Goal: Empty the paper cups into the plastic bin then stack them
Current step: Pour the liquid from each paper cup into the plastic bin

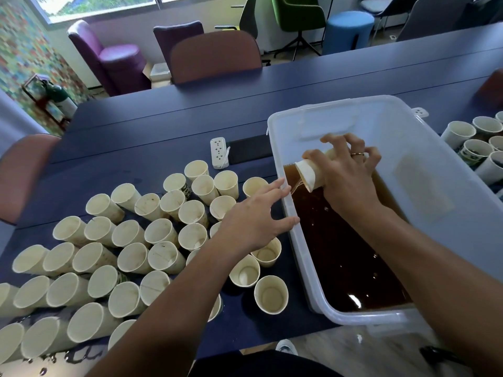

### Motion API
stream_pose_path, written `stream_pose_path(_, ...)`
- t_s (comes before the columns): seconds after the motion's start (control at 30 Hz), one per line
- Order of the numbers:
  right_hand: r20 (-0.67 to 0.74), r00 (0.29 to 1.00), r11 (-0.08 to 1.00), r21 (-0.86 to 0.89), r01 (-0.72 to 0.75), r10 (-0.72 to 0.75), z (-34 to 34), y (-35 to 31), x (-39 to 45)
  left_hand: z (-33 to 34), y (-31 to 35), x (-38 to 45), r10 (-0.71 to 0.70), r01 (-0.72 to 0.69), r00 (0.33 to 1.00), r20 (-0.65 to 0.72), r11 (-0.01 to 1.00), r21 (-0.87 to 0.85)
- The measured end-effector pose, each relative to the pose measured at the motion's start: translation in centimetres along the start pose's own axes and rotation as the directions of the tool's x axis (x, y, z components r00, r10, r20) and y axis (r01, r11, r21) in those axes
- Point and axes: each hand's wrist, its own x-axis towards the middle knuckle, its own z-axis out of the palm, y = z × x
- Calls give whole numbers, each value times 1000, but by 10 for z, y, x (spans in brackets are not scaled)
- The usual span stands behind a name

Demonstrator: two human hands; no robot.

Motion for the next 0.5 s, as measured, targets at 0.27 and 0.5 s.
stream_pose_path(0.27, 141, 990, 999, -34, 4, 1, -4, 2, -1, -1, -1, 0, 5, -6, 1000, 8, 1000, 8)
stream_pose_path(0.5, 246, 969, 999, -35, -30, 38, -7, -3, -4, -2, 0, -1, 21, -21, 1000, 8, 1000, 2)
